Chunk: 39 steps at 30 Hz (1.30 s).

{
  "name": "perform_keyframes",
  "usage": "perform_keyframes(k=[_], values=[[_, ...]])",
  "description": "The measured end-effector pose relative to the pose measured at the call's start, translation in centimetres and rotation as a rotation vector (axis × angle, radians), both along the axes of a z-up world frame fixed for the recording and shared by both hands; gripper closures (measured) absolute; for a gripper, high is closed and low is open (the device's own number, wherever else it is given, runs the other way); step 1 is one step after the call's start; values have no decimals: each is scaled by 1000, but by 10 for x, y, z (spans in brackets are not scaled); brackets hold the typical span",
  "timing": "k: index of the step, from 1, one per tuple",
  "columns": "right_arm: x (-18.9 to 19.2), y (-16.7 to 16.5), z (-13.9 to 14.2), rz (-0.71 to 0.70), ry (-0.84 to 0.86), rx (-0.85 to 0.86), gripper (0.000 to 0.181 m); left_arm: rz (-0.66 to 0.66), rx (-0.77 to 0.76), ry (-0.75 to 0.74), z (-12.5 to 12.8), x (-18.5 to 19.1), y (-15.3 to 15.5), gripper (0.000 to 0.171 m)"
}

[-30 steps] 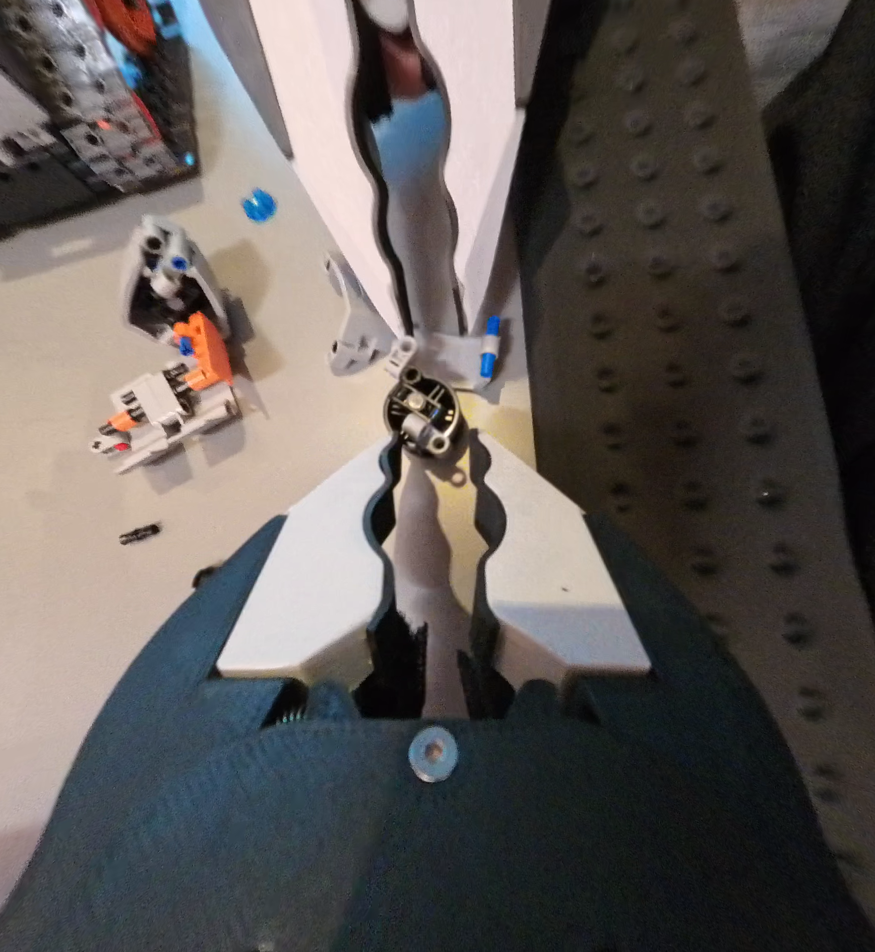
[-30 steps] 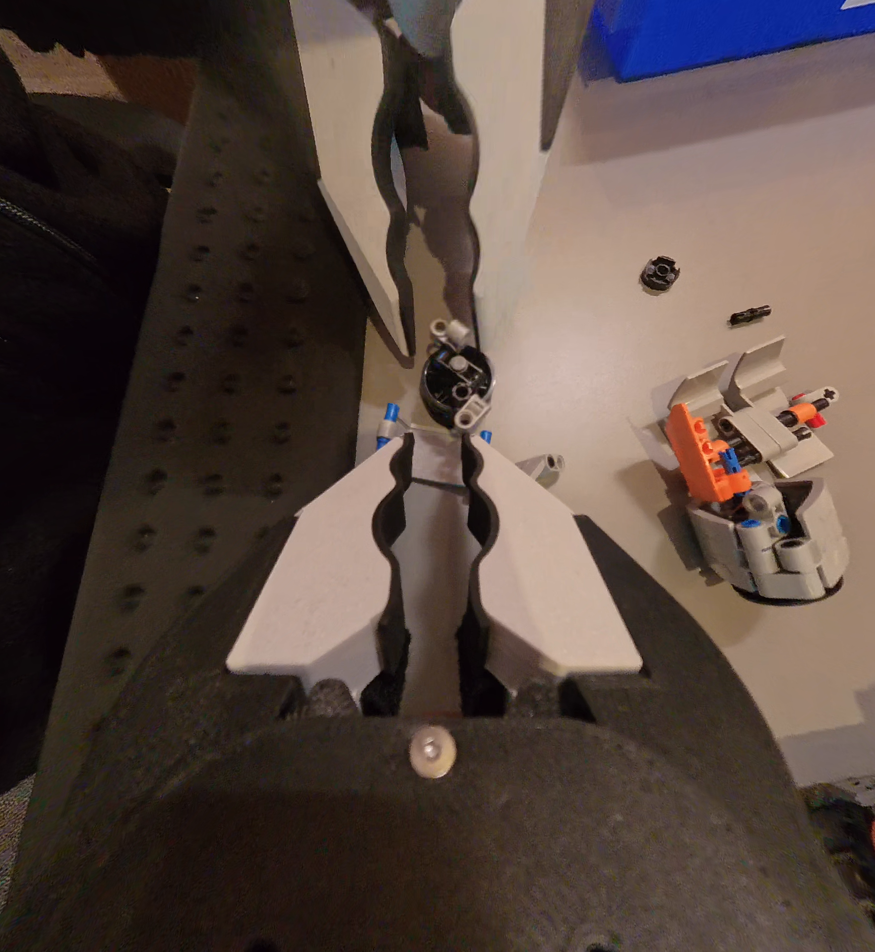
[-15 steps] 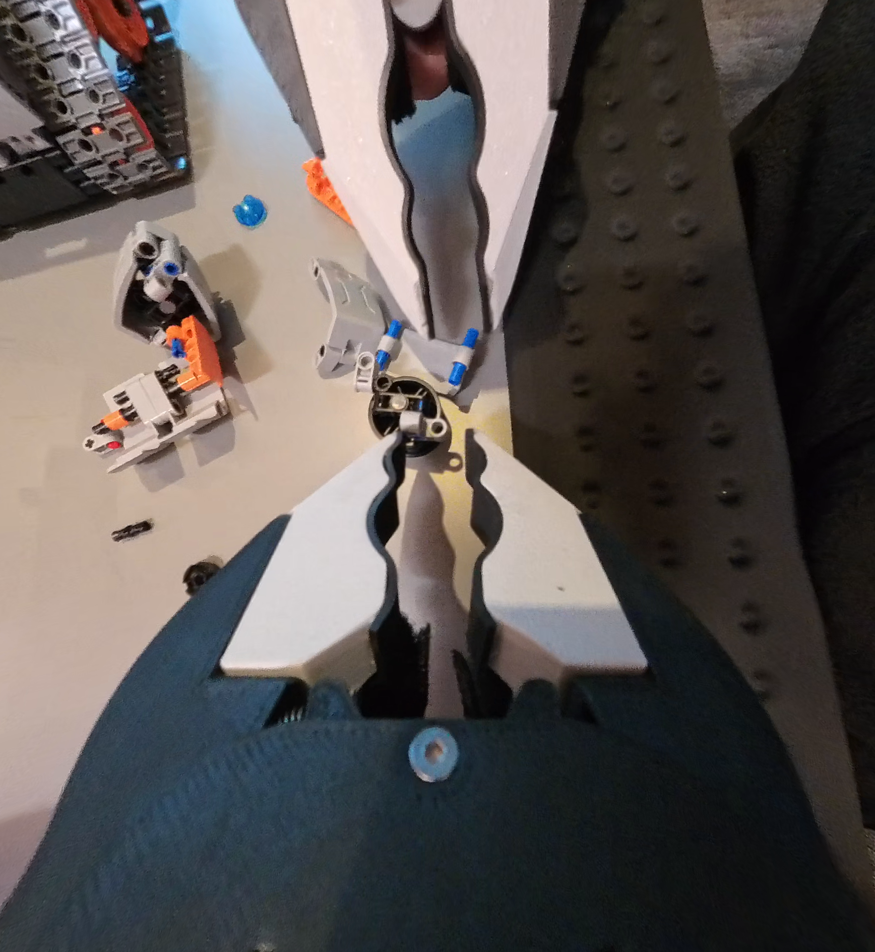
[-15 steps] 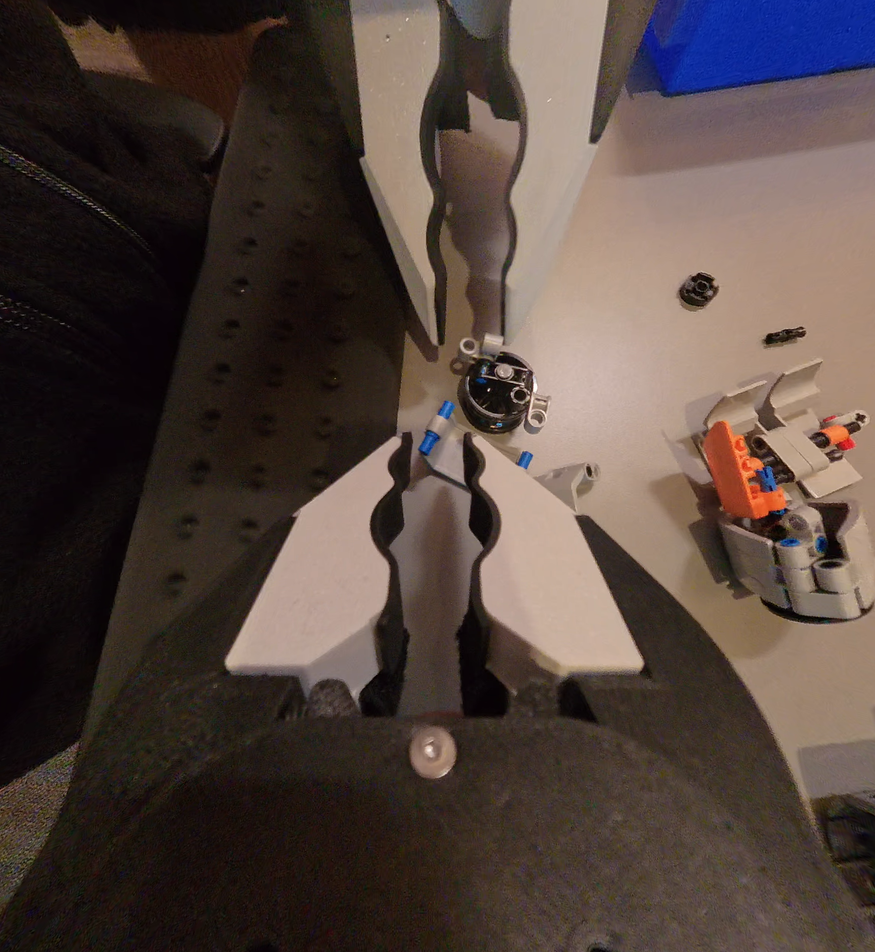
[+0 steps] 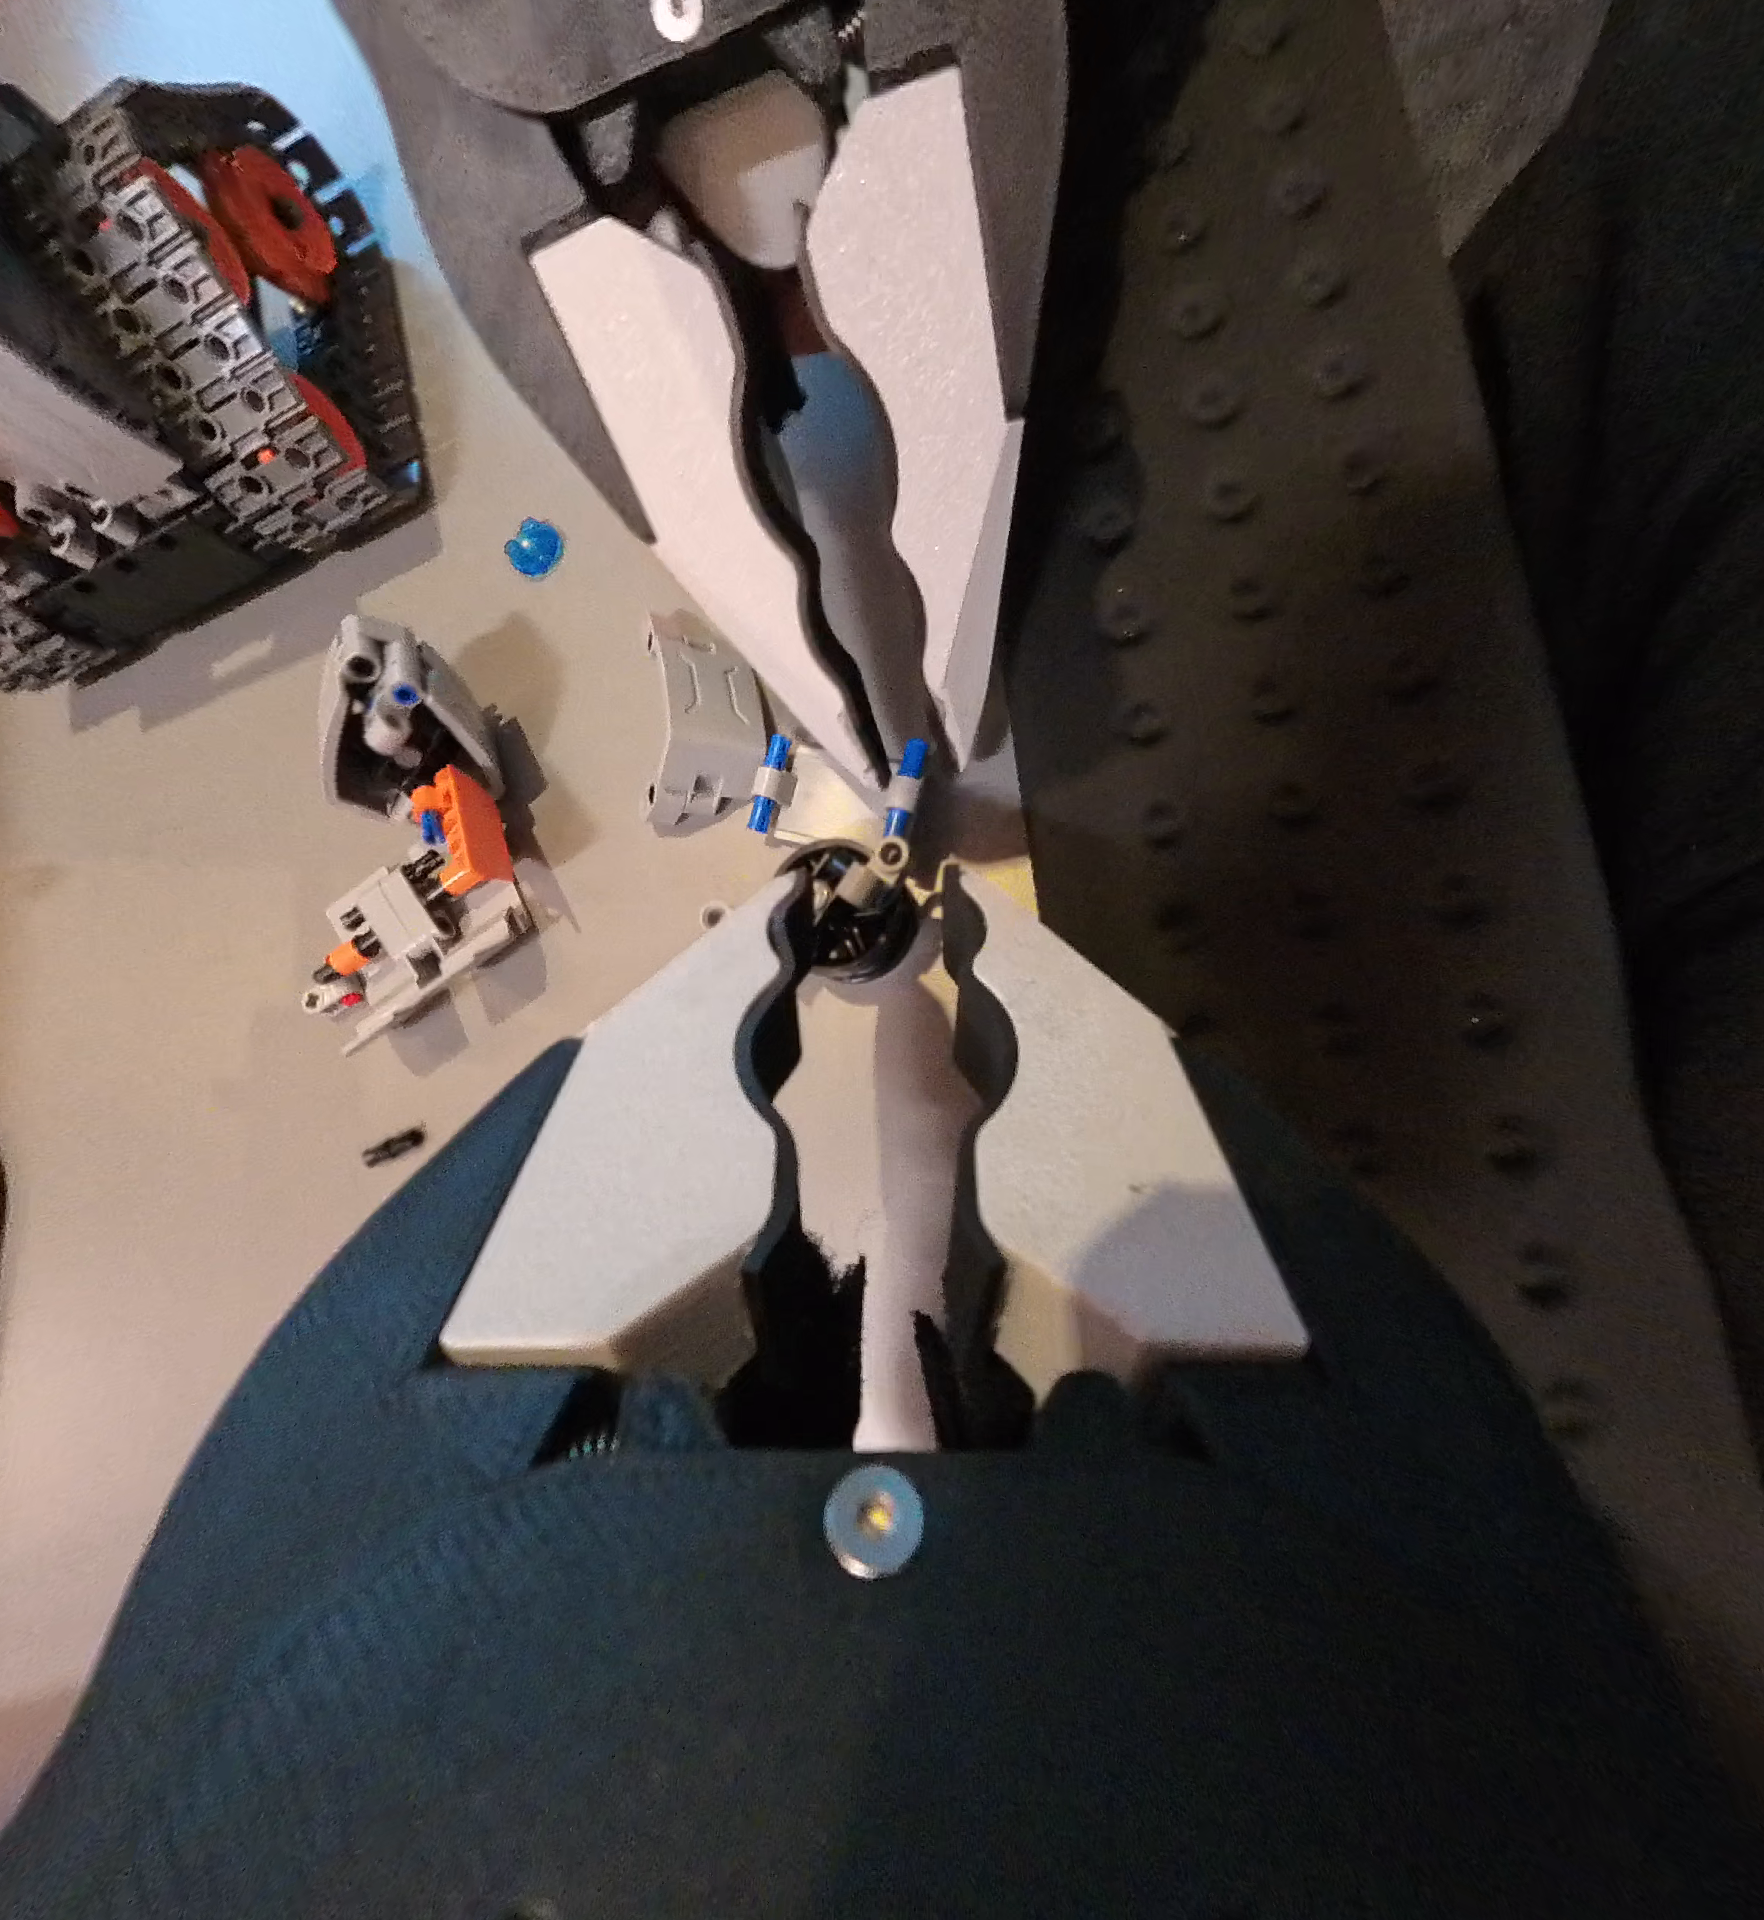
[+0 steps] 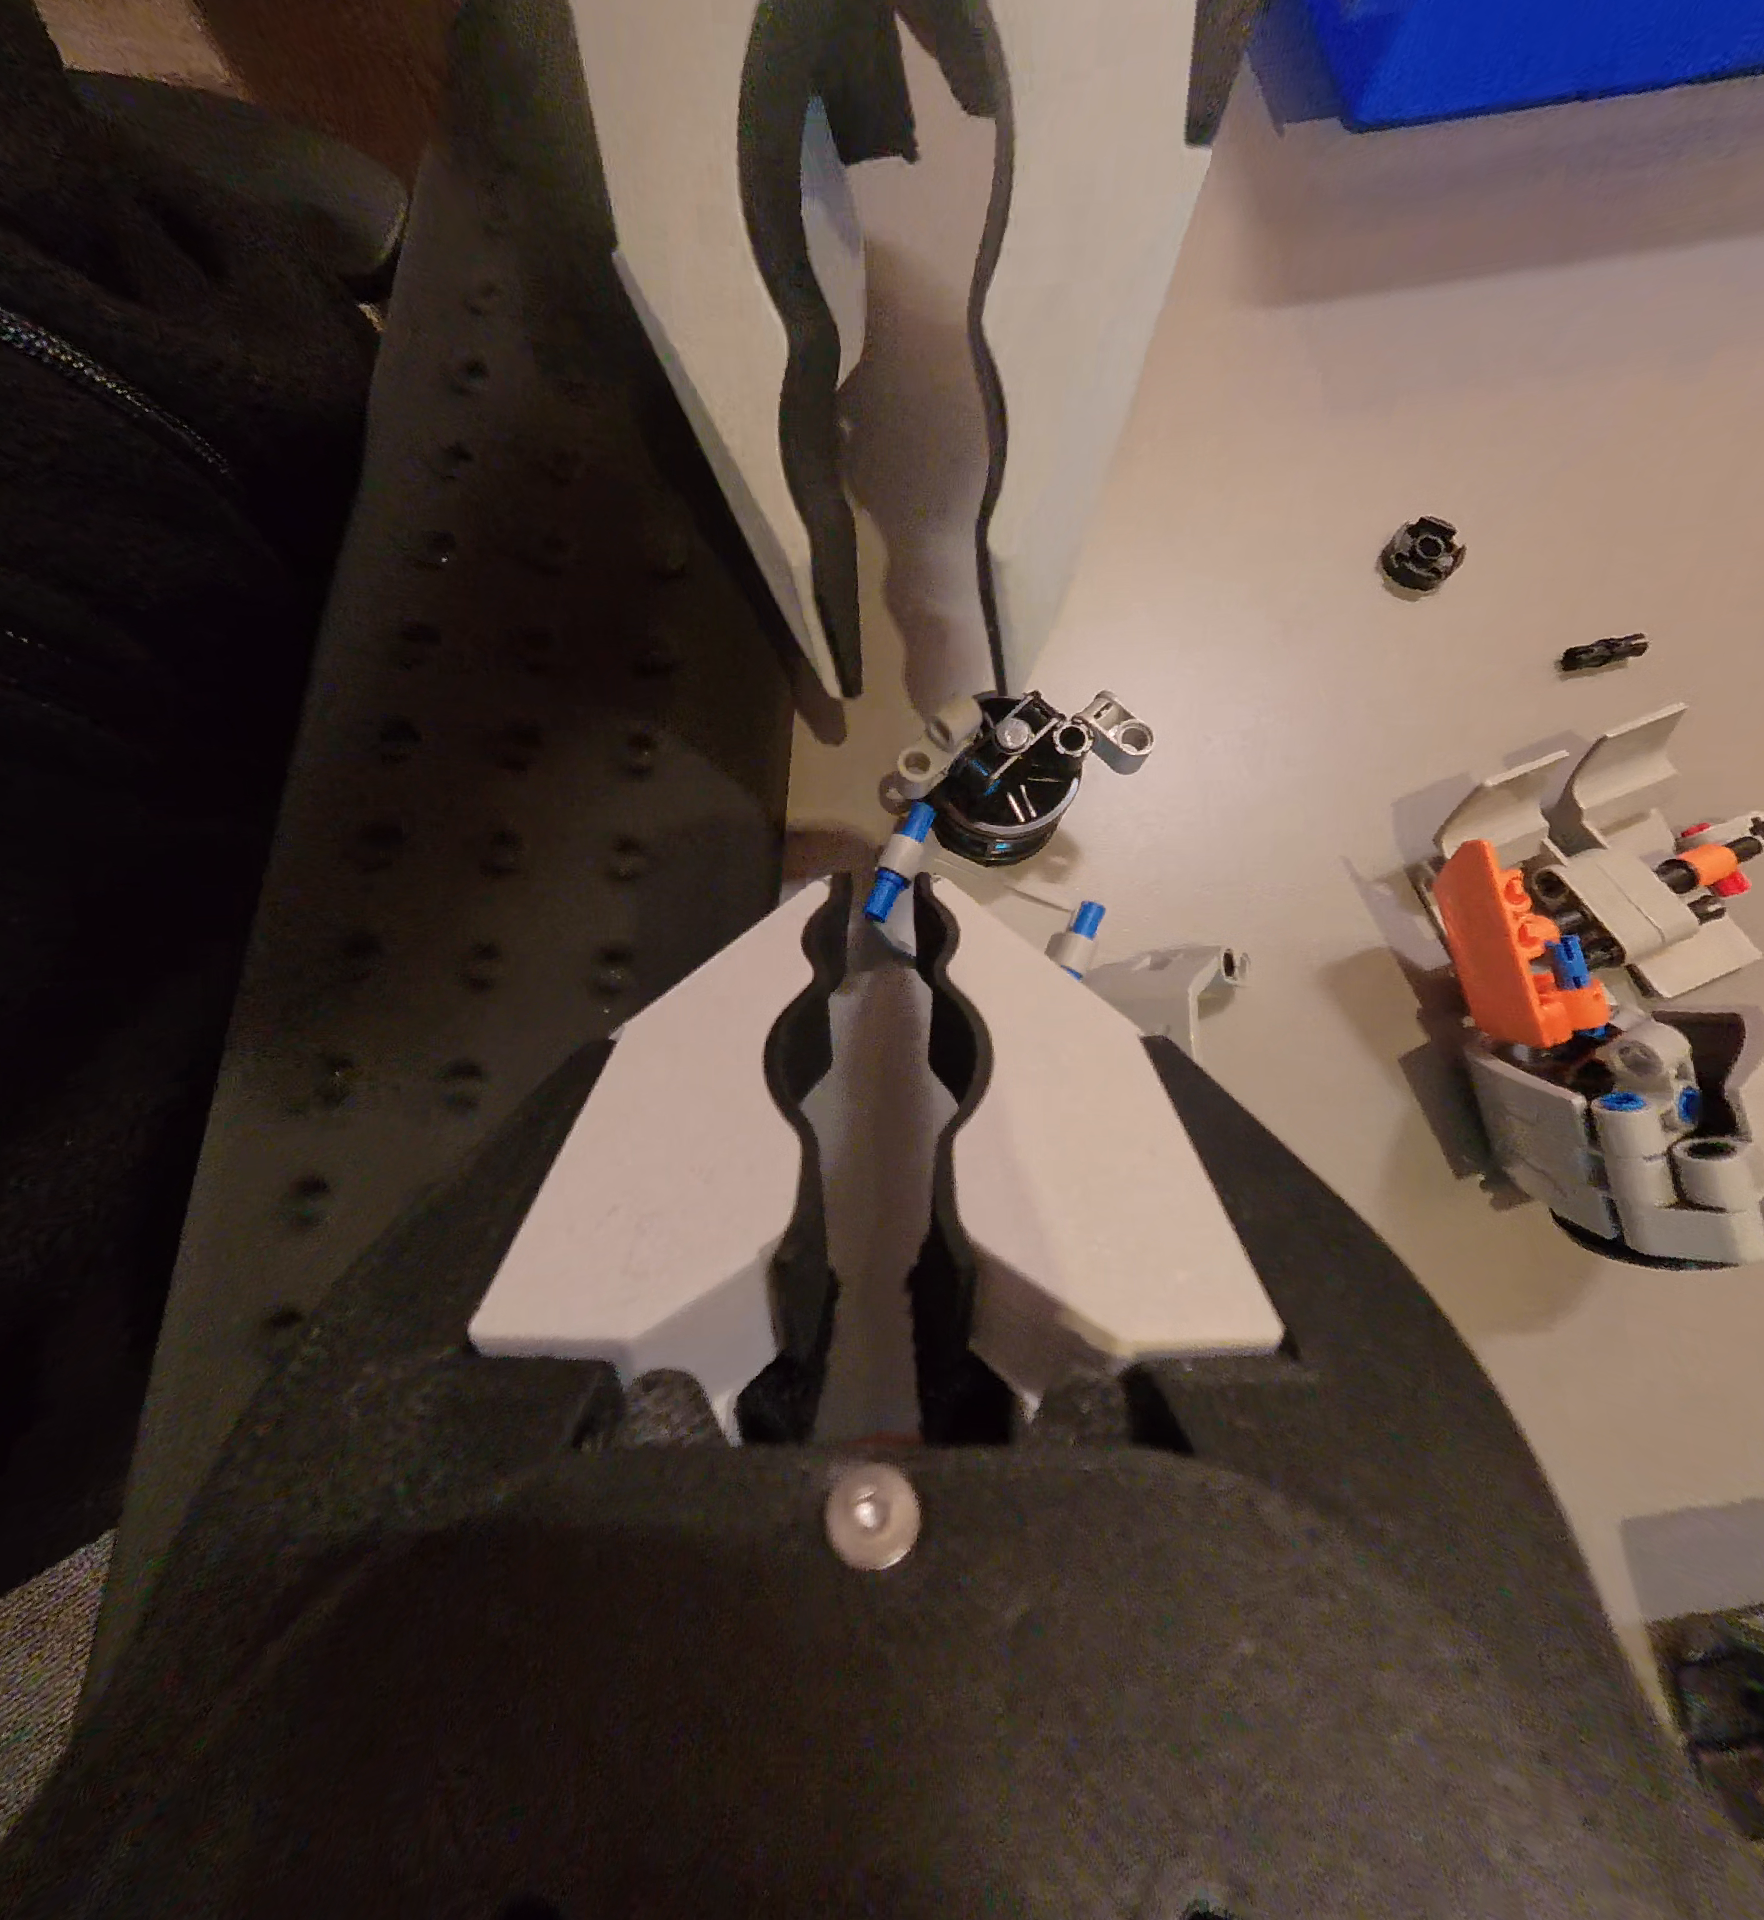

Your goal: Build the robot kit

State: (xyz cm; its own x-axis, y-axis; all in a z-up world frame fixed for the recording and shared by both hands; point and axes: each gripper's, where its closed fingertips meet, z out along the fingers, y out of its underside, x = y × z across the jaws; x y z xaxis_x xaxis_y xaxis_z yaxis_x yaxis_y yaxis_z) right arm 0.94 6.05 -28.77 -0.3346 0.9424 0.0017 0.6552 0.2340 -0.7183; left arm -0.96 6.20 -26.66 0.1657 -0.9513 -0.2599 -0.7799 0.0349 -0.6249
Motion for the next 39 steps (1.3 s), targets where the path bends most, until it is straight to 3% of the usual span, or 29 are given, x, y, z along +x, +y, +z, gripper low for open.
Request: perform_keyframes(k=[6, 13, 21, 28, 39], values=[[-2, -1, -3, 1, -8, 6, 174, -53, 60, 128, -13, 4, 5, 154], [-2, 2, -2, -7, 4, 6, 177, -32, 61, 117, -12, 3, 10, 164], [-2, 0, -4, 2, -4, -6, 177, -25, 52, 128, -7, 6, 10, 154], [-3, 0, -3, 2, 4, 3, 177, -41, 28, 186, -14, 4, 11, 167], [-7, -1, -4, 1, 6, 19, 178, 0, -22, 196, -15, -6, 9, 160]])
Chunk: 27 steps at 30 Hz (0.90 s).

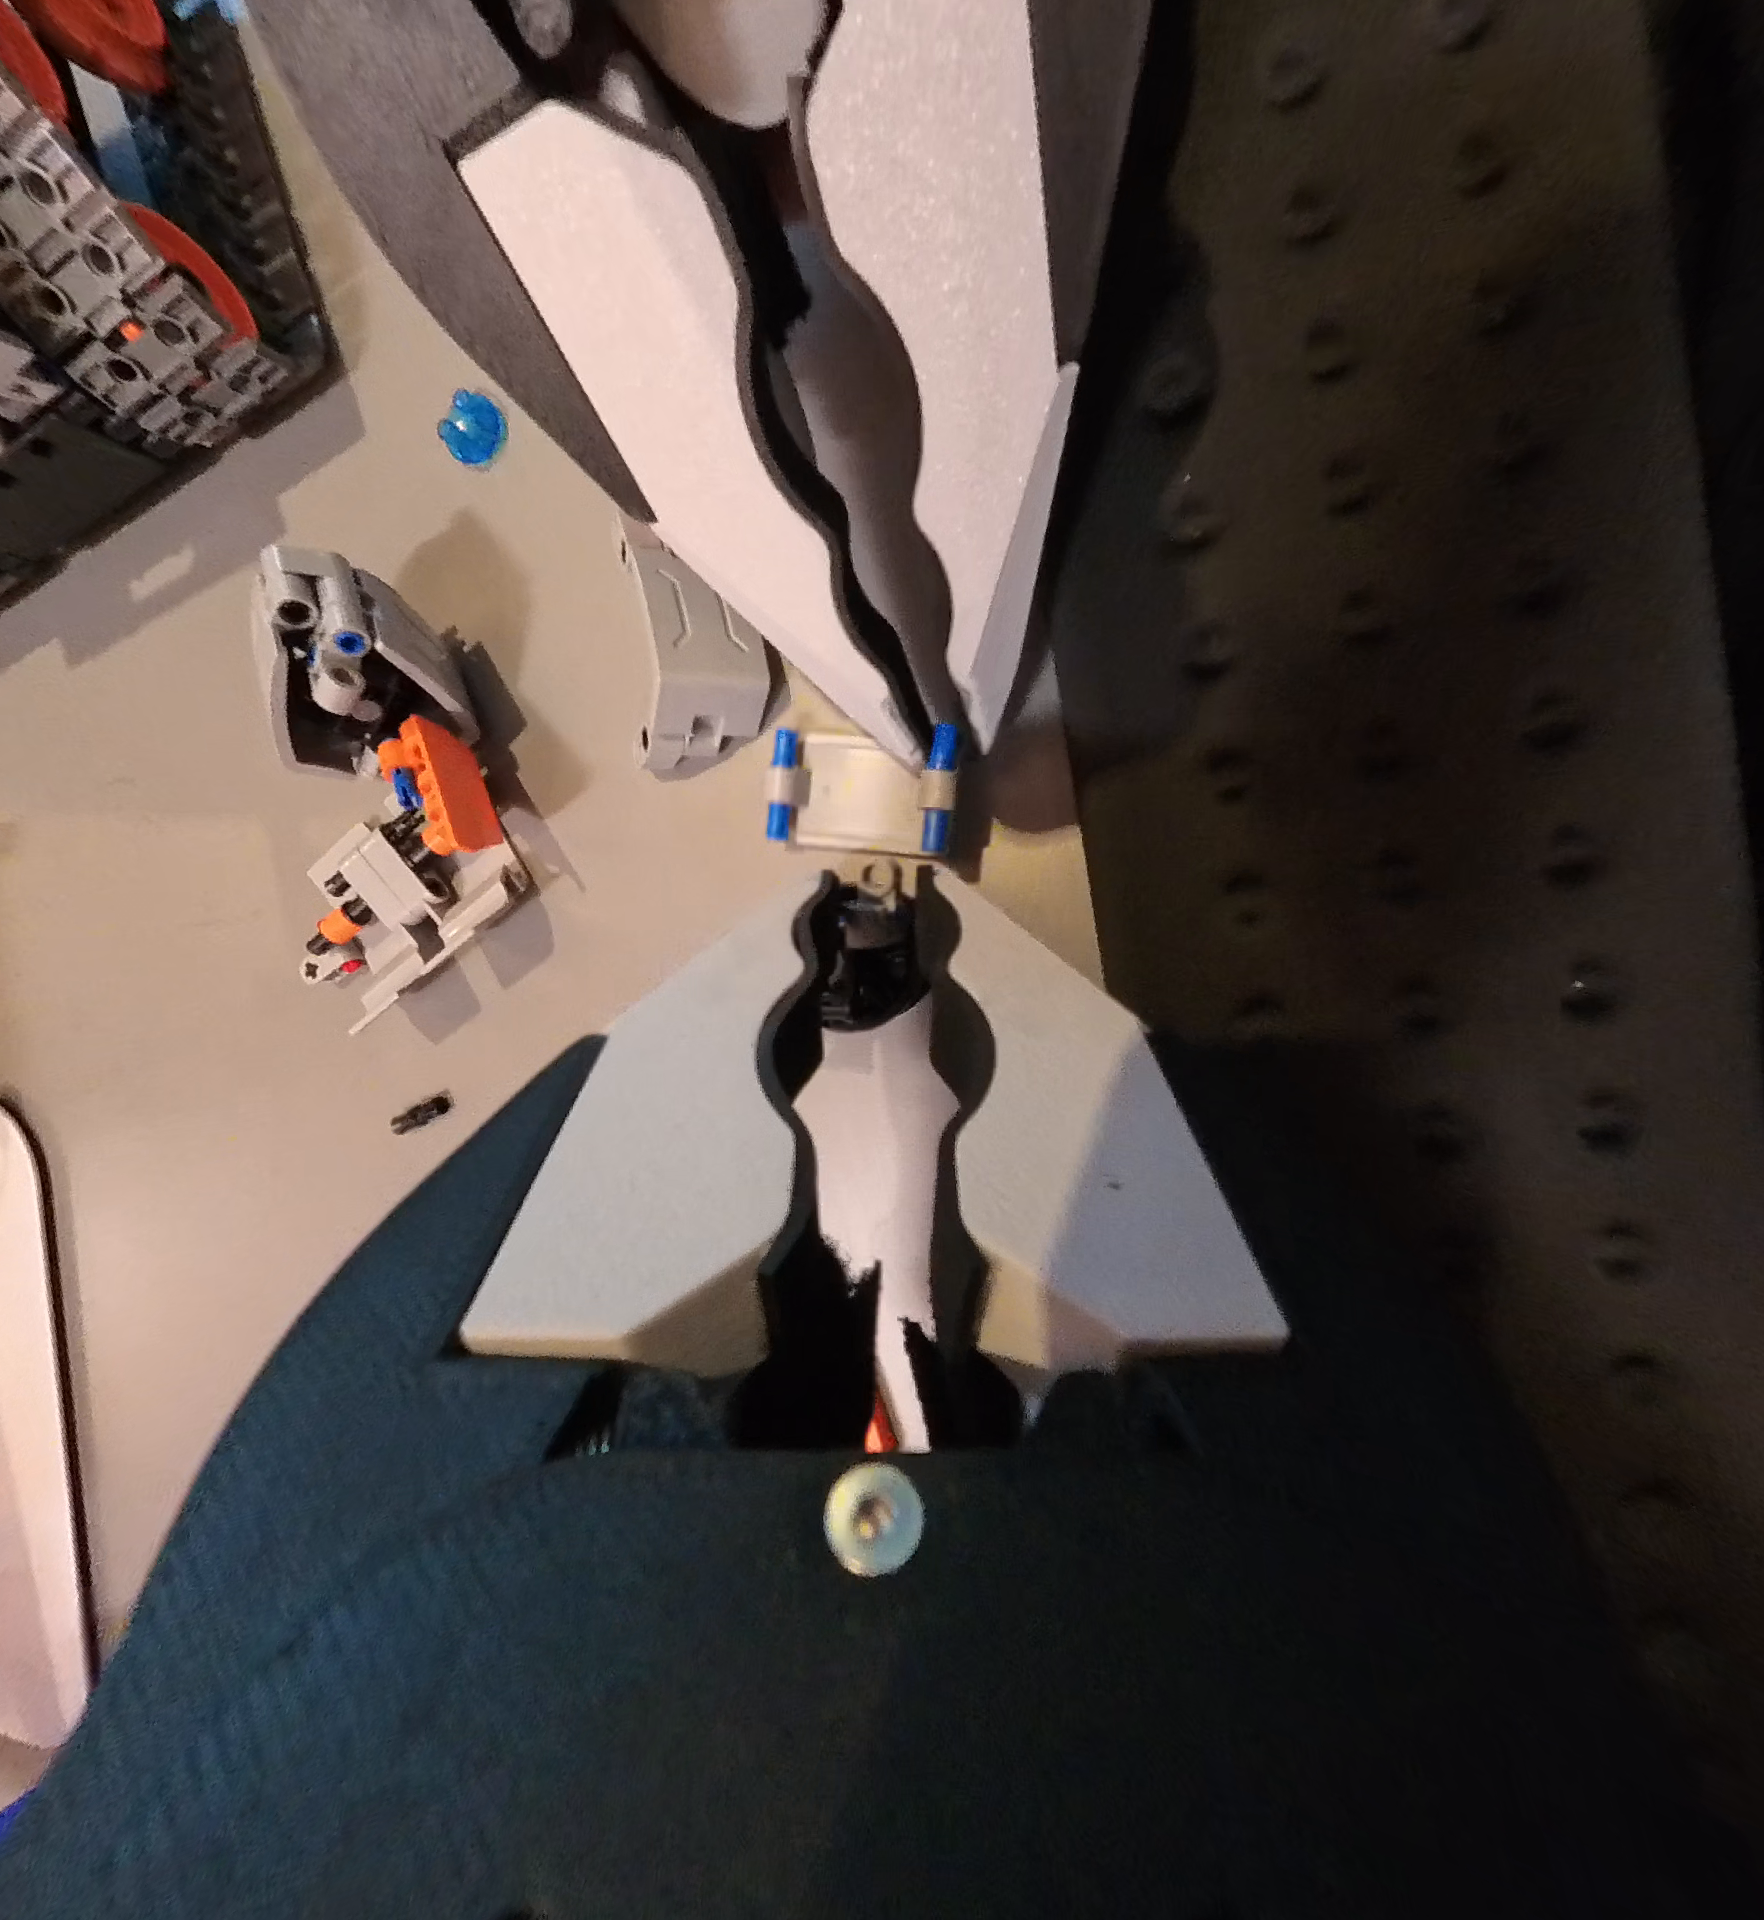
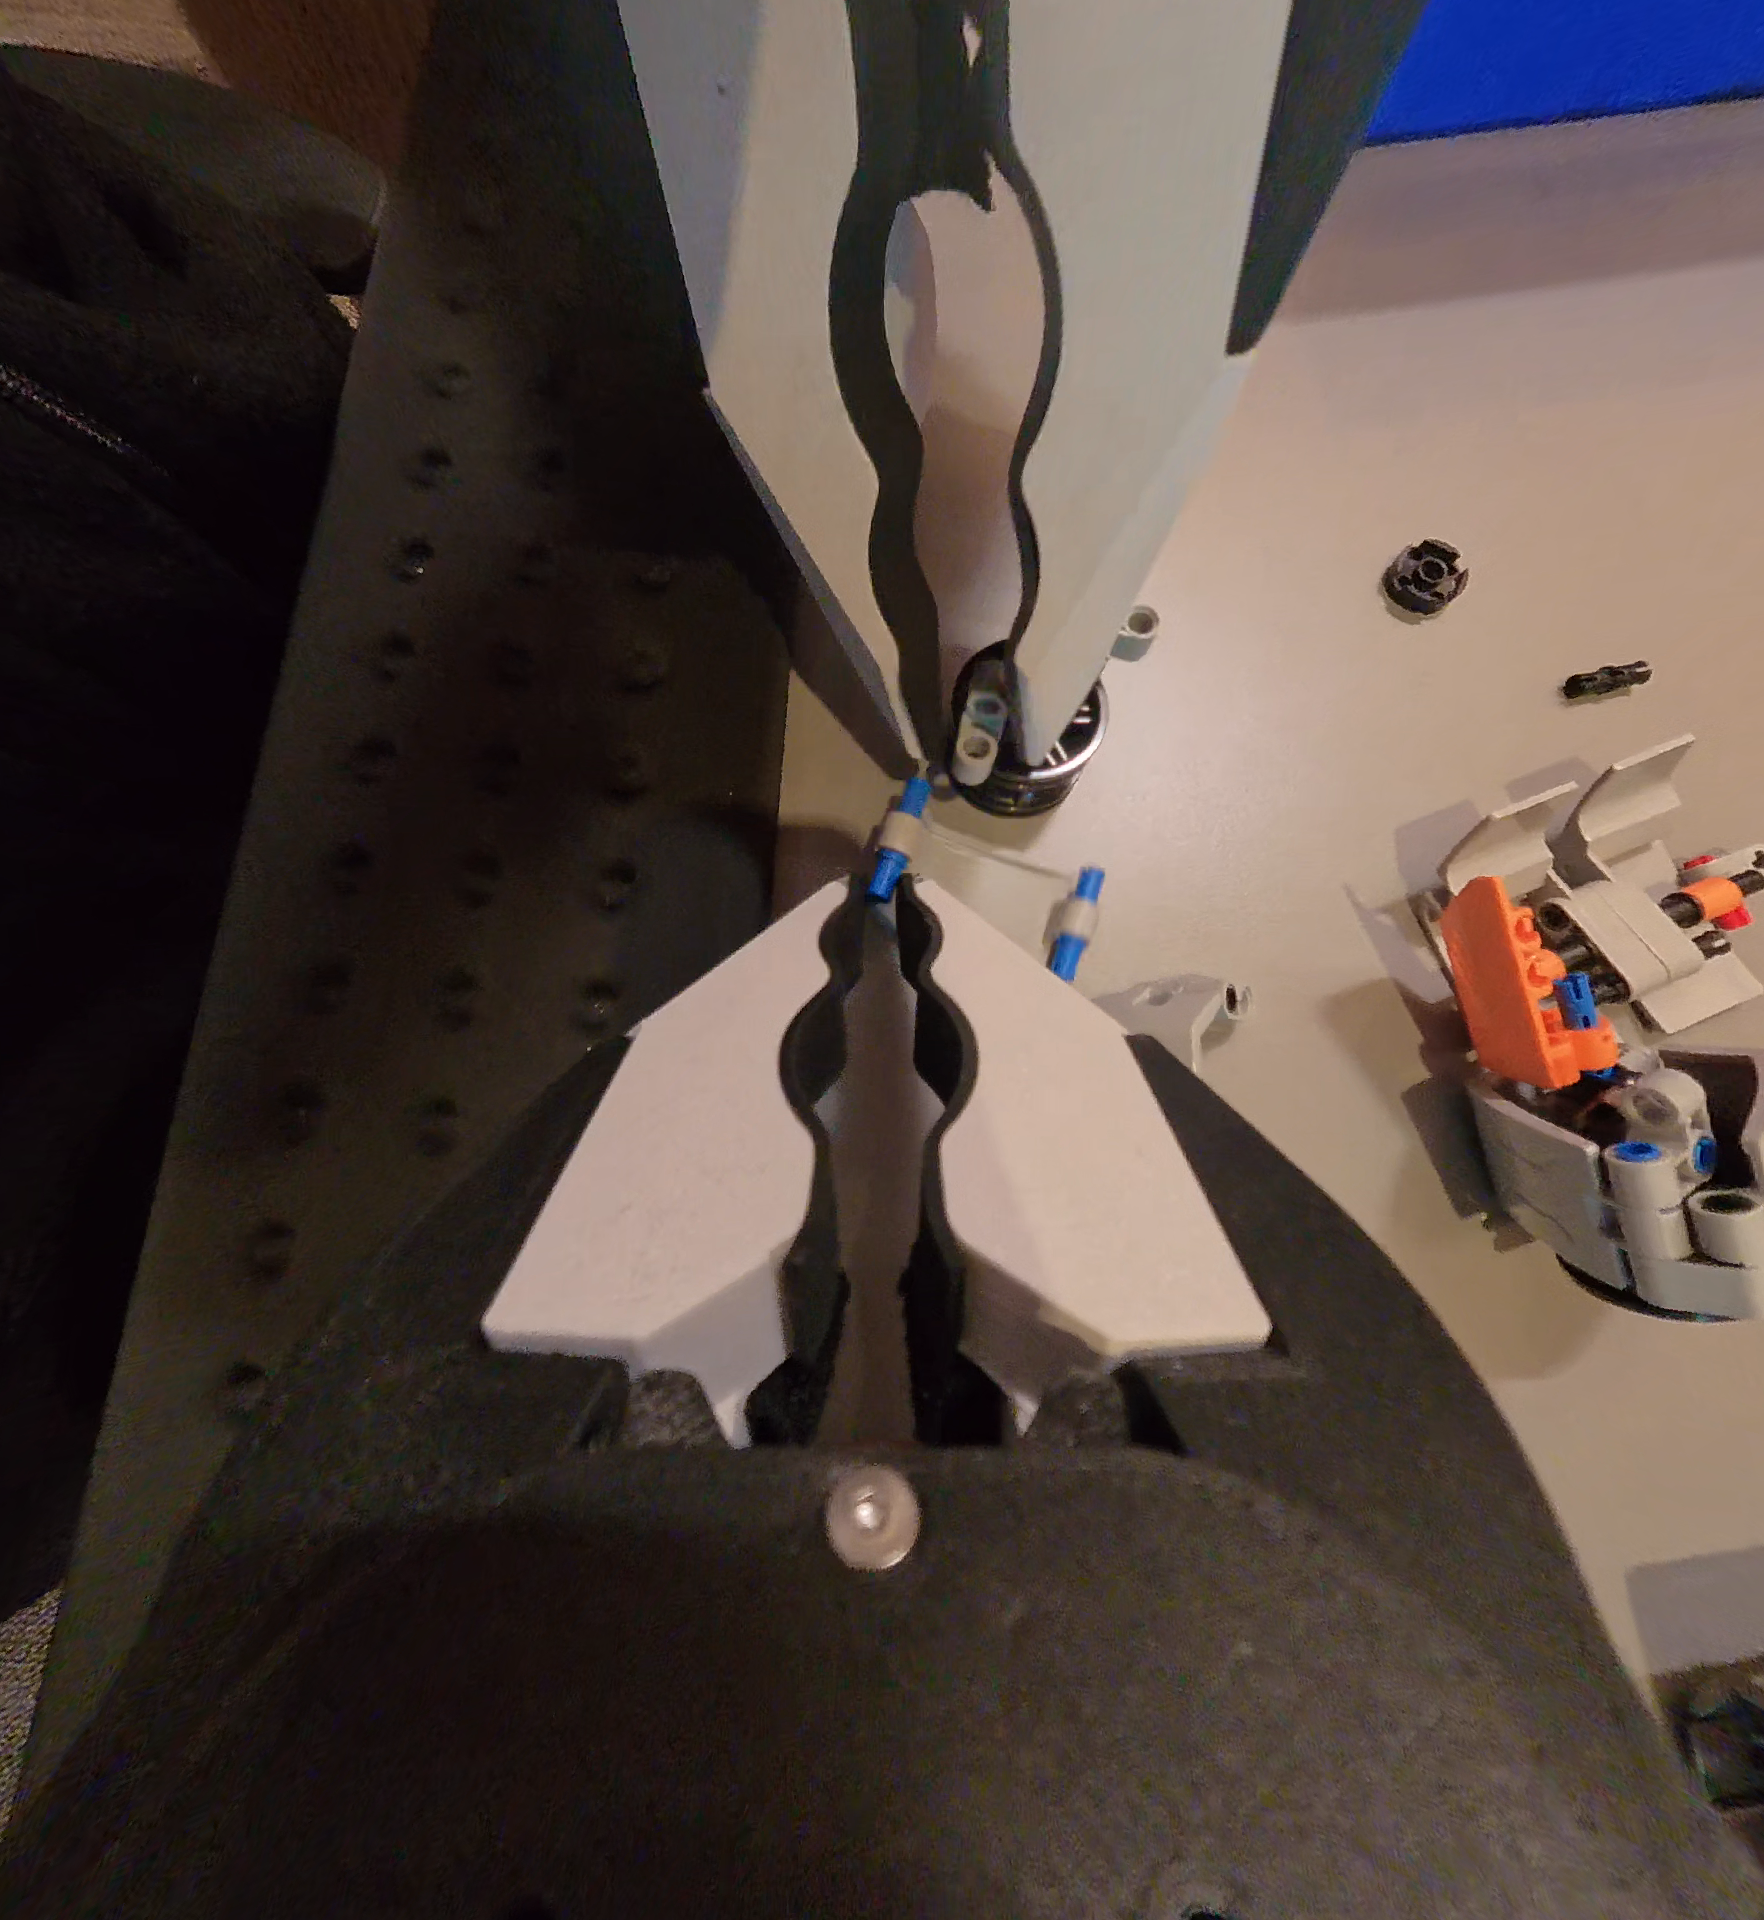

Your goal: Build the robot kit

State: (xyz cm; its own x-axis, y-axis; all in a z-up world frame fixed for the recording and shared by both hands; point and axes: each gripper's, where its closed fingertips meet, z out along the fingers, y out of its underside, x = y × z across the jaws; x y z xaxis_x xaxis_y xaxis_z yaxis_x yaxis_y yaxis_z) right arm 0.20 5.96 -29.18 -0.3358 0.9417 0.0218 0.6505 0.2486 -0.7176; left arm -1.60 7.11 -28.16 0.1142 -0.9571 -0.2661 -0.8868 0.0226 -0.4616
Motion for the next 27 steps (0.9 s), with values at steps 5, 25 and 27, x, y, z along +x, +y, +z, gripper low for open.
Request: perform_keyframes(k=[5, 25, 27], values=[[-1, 0, 0, 1, 0, 0, 179, -7, -5, 3, -2, 1, 0, 167], [-15, 8, 28, -55, 140, -1, 177, 159, 11, -460, 37, 1, 7, 168], [-16, 11, 38, -76, 189, -13, 177, 184, 18, -567, 51, -1, 10, 168]])
